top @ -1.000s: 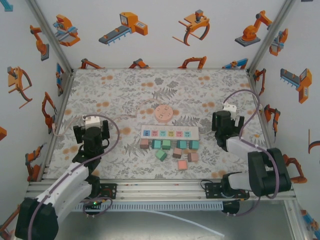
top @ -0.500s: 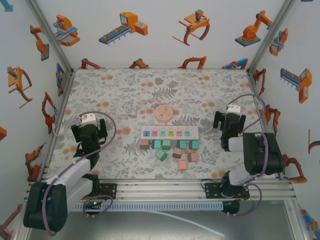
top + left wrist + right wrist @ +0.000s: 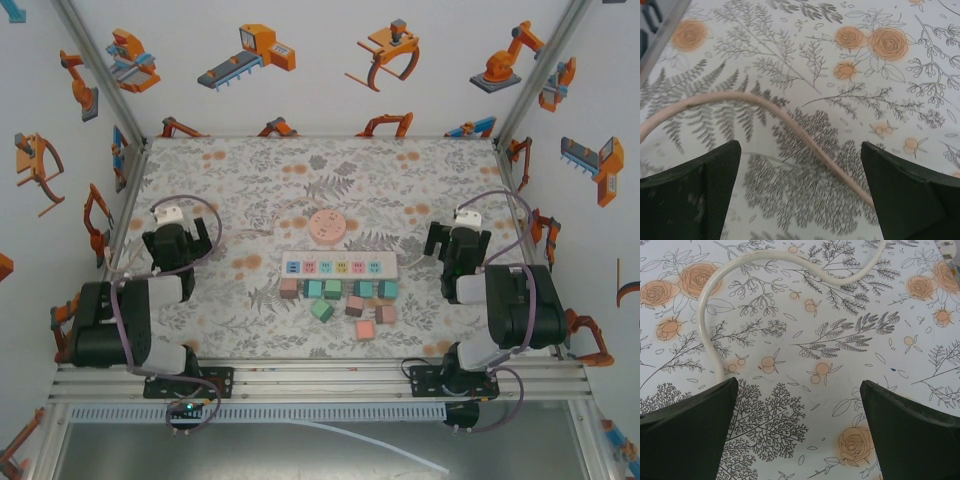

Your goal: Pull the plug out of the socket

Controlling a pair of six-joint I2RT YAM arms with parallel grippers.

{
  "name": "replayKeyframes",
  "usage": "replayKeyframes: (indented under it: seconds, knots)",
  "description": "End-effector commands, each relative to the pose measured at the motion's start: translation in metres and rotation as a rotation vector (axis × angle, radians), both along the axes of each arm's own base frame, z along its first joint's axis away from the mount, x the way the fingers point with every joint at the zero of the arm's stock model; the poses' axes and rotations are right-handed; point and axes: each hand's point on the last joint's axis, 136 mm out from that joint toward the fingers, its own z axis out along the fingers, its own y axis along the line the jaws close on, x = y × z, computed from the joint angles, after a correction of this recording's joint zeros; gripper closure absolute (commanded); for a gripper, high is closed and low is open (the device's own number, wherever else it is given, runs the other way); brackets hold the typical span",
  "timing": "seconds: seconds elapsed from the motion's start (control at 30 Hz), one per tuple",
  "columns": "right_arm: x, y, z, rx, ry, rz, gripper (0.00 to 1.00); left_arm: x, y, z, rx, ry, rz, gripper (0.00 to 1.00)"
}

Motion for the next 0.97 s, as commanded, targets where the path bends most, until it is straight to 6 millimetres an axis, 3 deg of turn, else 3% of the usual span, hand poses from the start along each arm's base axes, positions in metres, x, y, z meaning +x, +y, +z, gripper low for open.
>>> replayKeyframes:
  seconds: [0.0, 0.17, 0.93]
  knots:
    - [0.011, -0.003, 0.019, 0.014, -0.075, -0.017, 0.01, 0.017, -0.016, 0.008, -0.031, -0.043, -0.093, 0.03]
    - [0.011, -0.003, 0.019, 0.013, -0.075, -0.017, 0.01, 0.017, -0.025, 0.001, -0.019, -0.036, -0.139, 0.03]
    - [0.011, -0.001, 0.019, 0.014, -0.073, -0.01, 0.01, 0.017, -0.025, 0.003, -0.014, -0.05, -0.139, 0.03]
